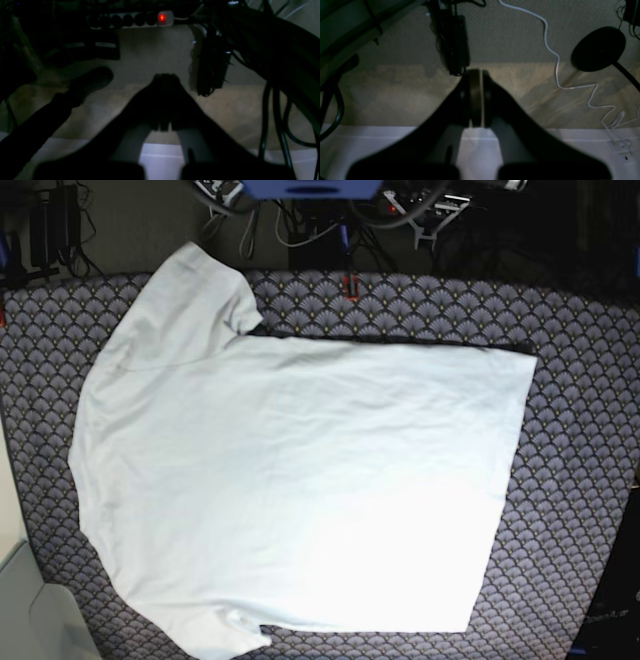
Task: Fold the T-shirt properly
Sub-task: 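Move both grippers out from rest toward the shirt's shoulder edge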
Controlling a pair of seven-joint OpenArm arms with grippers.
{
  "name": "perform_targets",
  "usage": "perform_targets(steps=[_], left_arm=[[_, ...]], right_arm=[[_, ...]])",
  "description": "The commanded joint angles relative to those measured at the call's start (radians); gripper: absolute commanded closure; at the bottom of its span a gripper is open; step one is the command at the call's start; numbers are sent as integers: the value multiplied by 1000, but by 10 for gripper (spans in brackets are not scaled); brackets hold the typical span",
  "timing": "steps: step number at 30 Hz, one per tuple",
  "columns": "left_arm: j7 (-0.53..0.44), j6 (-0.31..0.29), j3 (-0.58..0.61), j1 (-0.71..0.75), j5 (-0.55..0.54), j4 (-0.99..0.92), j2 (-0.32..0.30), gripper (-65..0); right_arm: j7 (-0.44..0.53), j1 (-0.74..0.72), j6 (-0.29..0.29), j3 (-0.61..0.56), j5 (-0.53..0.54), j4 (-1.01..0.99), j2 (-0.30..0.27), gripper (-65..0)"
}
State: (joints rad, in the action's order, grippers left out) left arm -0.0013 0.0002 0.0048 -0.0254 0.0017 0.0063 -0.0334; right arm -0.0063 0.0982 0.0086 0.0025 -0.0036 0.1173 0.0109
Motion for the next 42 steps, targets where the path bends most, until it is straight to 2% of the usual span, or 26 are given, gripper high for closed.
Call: perform_targets(steps=[1, 9, 14, 27, 37, 39, 42], left_arm=[[-7, 4, 2, 3, -2, -1, -3, -4], [-7, 4, 1, 6, -6, -1, 3, -4], [-3, 4, 1, 8, -4, -1, 5, -3], [1, 4, 2, 8, -2, -1, -3, -3], [-9, 4, 2, 34, -2, 4, -4, -3], [-7, 4, 2, 61, -2, 64, -23, -3], [-6, 4, 2, 181, -7, 242, -46, -3]], right_arm=[[2, 7, -12, -2, -2, 0, -4, 0], [2, 7, -12, -2, -2, 0, -4, 0], [6, 8, -12, 0, -2, 0, -24, 0], [4, 5, -12, 6, -2, 2, -21, 0], [4, 44, -11, 0, -2, 72, -22, 0], [6, 56, -9, -2, -2, 72, -24, 0], [6, 113, -9, -2, -2, 146, -25, 0]])
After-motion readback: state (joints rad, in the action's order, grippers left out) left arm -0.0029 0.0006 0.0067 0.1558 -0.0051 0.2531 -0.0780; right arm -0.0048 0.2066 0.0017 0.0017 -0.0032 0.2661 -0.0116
